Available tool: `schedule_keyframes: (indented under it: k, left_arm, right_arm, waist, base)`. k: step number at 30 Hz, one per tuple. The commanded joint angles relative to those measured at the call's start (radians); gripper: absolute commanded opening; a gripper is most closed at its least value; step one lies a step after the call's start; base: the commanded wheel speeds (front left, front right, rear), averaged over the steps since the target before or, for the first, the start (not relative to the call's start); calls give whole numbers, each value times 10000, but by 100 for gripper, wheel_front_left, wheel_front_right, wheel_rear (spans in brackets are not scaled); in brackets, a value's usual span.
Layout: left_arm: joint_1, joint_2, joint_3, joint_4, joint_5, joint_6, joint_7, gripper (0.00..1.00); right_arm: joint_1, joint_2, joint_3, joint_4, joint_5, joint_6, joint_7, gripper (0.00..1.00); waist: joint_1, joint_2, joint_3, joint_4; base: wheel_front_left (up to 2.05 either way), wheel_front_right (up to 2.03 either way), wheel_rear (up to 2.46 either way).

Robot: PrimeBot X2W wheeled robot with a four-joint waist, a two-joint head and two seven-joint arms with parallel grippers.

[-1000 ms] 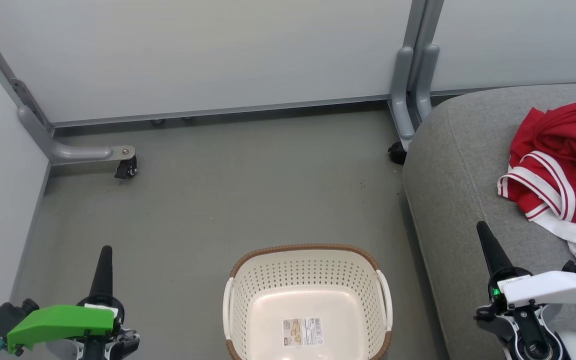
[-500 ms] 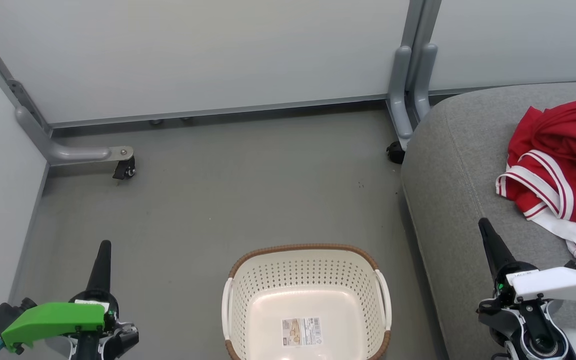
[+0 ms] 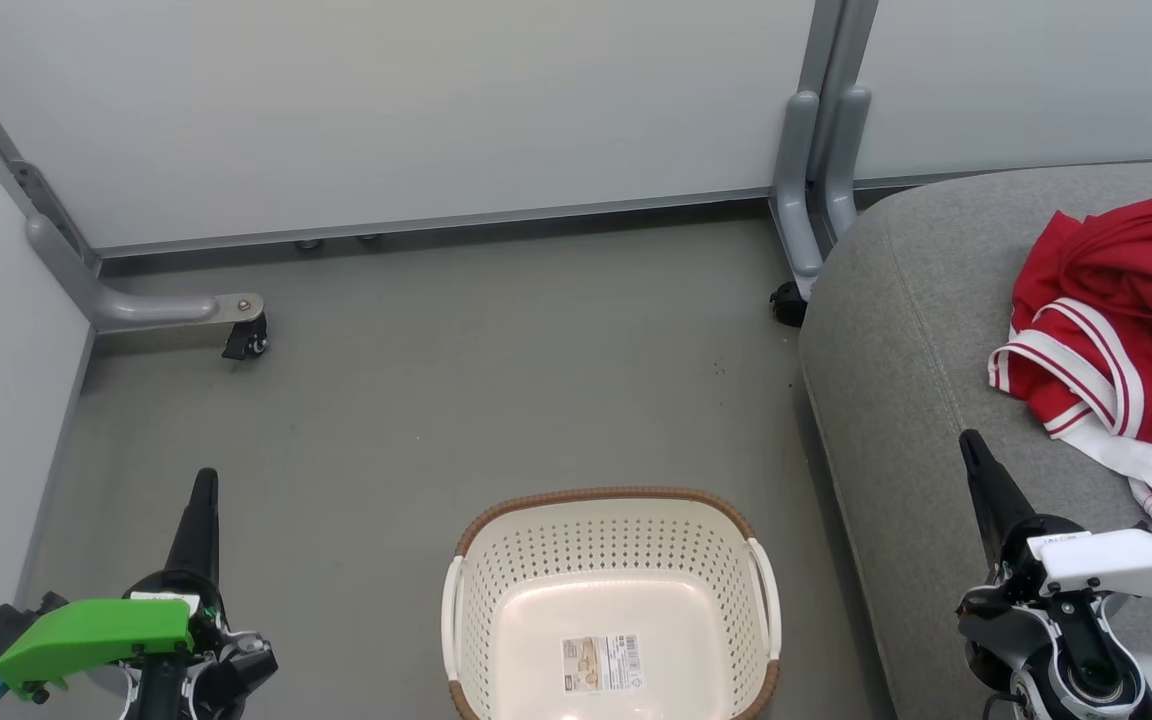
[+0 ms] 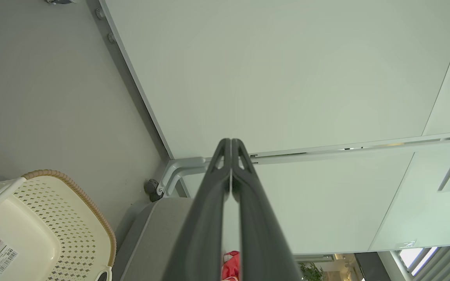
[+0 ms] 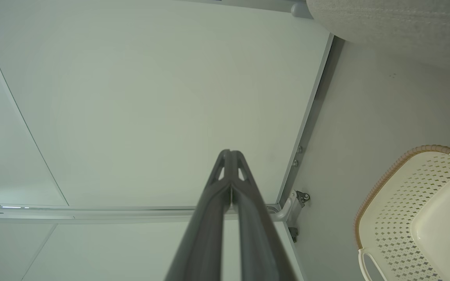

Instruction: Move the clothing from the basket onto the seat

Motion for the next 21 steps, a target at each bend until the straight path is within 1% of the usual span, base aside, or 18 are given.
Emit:
schedule_keyframes:
  k: [1,14,21]
  left_arm:
    - [-186,6,69,-6,-215,-55,68,0]
    - [-271,-56,208,16,-1084,-107,294,0]
    - [-254,-53,202,15,-1074,-103,307,0]
  right_arm:
    - [-139,-24,-57,33,211,4,43,0]
    - [-296,5,-168,237,1060,4,202,0]
    - [-269,28,-201,240,1021,4,216,0]
  waist:
    - [0,0,1,-4]
    - [0,0,4,-47]
    - [0,0,5,-50]
  base:
    - [0,0,0]
    - [0,0,0]
    - [0,0,0]
